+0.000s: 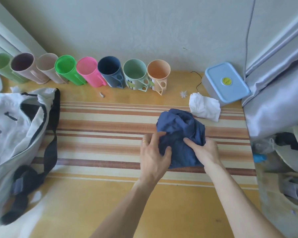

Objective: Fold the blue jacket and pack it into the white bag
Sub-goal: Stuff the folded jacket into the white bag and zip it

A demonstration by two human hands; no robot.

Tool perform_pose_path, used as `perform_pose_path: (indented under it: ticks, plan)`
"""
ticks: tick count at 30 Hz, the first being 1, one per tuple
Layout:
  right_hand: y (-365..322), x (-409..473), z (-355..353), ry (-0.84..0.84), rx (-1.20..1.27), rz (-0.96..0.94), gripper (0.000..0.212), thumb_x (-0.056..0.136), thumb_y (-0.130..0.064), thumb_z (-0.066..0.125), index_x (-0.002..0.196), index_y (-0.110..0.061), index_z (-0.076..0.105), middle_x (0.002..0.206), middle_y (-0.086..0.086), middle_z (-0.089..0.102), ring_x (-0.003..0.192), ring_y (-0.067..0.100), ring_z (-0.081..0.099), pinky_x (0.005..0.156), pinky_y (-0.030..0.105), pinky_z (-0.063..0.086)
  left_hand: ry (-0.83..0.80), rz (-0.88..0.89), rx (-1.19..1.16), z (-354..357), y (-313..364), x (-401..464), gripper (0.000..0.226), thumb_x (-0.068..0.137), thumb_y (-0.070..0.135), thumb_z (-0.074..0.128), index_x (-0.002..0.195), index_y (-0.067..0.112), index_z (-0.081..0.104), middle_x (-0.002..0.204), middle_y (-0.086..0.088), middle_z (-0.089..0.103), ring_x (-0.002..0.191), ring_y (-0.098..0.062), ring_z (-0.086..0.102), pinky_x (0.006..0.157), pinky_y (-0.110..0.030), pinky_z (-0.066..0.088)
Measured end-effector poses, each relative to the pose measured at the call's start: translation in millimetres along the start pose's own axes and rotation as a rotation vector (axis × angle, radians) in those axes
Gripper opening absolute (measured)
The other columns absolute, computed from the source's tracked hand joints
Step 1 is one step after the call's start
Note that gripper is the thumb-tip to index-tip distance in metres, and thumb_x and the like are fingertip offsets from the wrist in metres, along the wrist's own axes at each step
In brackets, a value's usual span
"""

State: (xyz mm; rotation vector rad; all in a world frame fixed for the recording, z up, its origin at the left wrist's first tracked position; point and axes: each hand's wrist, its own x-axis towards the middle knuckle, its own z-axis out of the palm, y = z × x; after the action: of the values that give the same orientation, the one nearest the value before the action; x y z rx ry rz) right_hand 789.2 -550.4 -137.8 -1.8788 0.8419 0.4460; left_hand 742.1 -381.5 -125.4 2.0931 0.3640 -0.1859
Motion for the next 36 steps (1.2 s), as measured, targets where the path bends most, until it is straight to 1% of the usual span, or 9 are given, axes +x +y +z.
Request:
perform_pose_path:
  ticks: [4,7,11,13,18,22,25,30,36]
  plan:
    - [-15.7,-32.6,21.6,-0.332,0.295,0.081,0.026,0.081,-0.029,0.085,0.103,-0.016,0.079,0.098,0.007,0.082,0.089,0.028,0.079,0.080,0.045,0.064,-0.118,-0.138,-0.290,-43.7,-8.3,-8.1,0.056,0.090,0.045,0.072,0.137,0.060,0.045,0.135,0.014,0.047,0.131,-0.007,0.048,0.108,-0.038,0.049]
    - [-35.0,-67.1,55.0,-0.392,0.276,-0.051,0.021,0.089,-0.030,0.077,0.109,-0.022,0.075,0.104,0.005,0.081,0.094,0.022,0.078,0.079,0.037,0.059,-0.119,-0.108,-0.458,-94.5,-17.6,-12.5,0.061,0.092,0.032,0.075,0.143,0.050,0.046,0.142,0.020,0.056,0.134,-0.005,0.054,0.111,-0.040,0.049]
    - [-54.7,-109.1,112.3,-0.373,-0.019,-0.634,0.063,0.092,-0.042,0.070,0.146,-0.046,0.038,0.146,-0.010,0.045,0.132,-0.007,0.046,0.098,0.021,0.045,0.063,-0.048,-0.406,-160.2,-40.2,-24.0,0.061,0.092,0.011,0.075,0.143,0.037,0.055,0.144,0.019,0.059,0.136,-0.003,0.054,0.112,-0.040,0.048]
    - [-60.5,-127.2,140.6,-0.615,-0.002,-0.581,0.077,0.090,-0.051,0.069,0.151,-0.061,0.023,0.154,-0.022,0.025,0.133,-0.023,0.031,0.102,0.018,0.043,0.085,-0.072,-0.478,-184.6,-50.0,-30.6,0.060,0.093,0.012,0.075,0.144,0.036,0.055,0.145,0.017,0.059,0.136,-0.005,0.054,0.111,-0.041,0.049]
    - [-65.8,-154.7,209.7,-0.925,0.313,-0.248,0.057,0.095,-0.026,0.071,0.140,-0.051,0.049,0.139,-0.002,0.065,0.121,0.031,0.068,0.095,0.063,0.055,0.128,-0.169,-0.547,-240.1,-81.5,-40.9,0.057,0.095,0.016,0.073,0.141,0.045,0.055,0.141,0.019,0.061,0.129,-0.004,0.060,0.106,-0.038,0.054]
    - [-76.8,-163.2,255.7,-0.735,0.295,-0.342,0.046,0.089,-0.019,0.078,0.126,-0.042,0.065,0.122,-0.004,0.075,0.114,0.027,0.072,0.096,0.057,0.057,0.376,-0.167,-0.182,-286.5,-116.7,-29.7,0.026,0.102,0.042,0.055,0.126,0.049,0.060,0.126,0.019,0.064,0.117,-0.007,0.064,0.099,-0.039,0.055]
    - [-89.2,-171.4,272.4,-0.590,0.257,-0.481,0.048,0.090,-0.022,0.078,0.130,-0.040,0.061,0.127,-0.013,0.071,0.122,0.012,0.066,0.106,0.050,0.052,0.656,-0.199,0.403,-330.7,-150.7,-21.9,0.023,0.105,0.029,0.047,0.118,0.035,0.065,0.127,0.008,0.055,0.120,-0.020,0.055,0.094,-0.042,0.050]
    - [-121.2,-204.3,306.6,-0.562,0.268,-0.691,0.050,0.093,-0.023,0.074,0.140,-0.028,0.055,0.134,-0.015,0.065,0.127,0.003,0.059,0.112,0.040,0.047,0.326,-0.507,0.858,-382.2,-198.7,-8.1,0.039,0.095,0.015,0.047,0.120,0.030,0.073,0.158,-0.014,0.035,0.141,-0.035,0.029,0.112,-0.045,0.031]
    - [-135.3,-228.8,395.2,-0.581,0.017,-0.793,0.060,0.090,-0.028,0.075,0.145,-0.028,0.052,0.145,0.005,0.053,0.137,0.021,0.050,0.117,0.037,0.041,0.090,-0.624,0.964,-393.0,-218.3,-11.4,0.040,0.100,0.038,0.046,0.134,0.021,0.056,0.132,-0.010,0.056,0.126,-0.032,0.046,0.101,-0.042,0.038]
